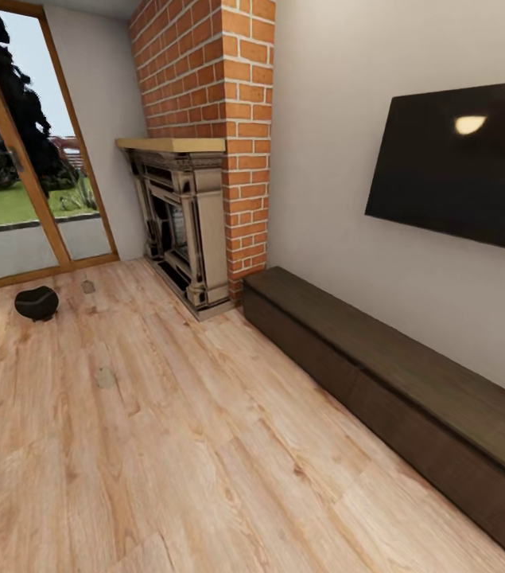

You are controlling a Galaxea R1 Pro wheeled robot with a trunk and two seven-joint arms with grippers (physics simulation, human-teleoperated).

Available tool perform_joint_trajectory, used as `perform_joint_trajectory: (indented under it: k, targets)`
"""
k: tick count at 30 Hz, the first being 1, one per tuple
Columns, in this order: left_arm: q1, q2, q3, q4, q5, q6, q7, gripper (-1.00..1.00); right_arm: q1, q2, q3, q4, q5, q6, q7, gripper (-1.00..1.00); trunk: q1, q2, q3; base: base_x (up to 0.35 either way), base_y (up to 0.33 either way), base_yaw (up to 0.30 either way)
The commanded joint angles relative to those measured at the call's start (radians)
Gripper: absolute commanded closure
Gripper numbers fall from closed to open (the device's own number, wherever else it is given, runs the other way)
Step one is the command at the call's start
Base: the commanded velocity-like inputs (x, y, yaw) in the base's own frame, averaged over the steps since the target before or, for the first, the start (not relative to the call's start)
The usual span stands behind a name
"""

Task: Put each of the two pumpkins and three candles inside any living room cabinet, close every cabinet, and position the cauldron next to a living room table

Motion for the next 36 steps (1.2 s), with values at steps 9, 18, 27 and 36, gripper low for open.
perform_joint_trajectory:
  k: [9,18,27,36]
  targets:
    - [0.0,0.001,0.001,0.0,0.0,0.0,0.0,-1.0,-0.001,0.002,-0.001,-0.001,-0.001,0.0,0.002,-1.0,0.0,0.0,0.0,0.022,-0.003,0.0]
    - [0.0,0.002,0.001,0.0,0.0,0.0,0.0,-1.0,0.0,0.002,-0.002,-0.001,-0.002,-0.002,0.001,-1.0,0.0,0.0,0.0,0.0,0.0,0.181]
    - [0.0,0.002,0.002,0.0,0.0,0.0,0.0,-1.0,0.0,0.003,-0.002,0.0,-0.002,-0.002,0.0,-1.0,0.0,0.0,0.0,0.0,0.0,0.285]
    - [0.0,0.002,0.001,0.0,0.0,0.0,0.0,-1.0,0.0,0.001,-0.002,0.0,-0.002,0.0,-0.001,-1.0,0.0,0.0,0.0,0.187,0.0,0.17]
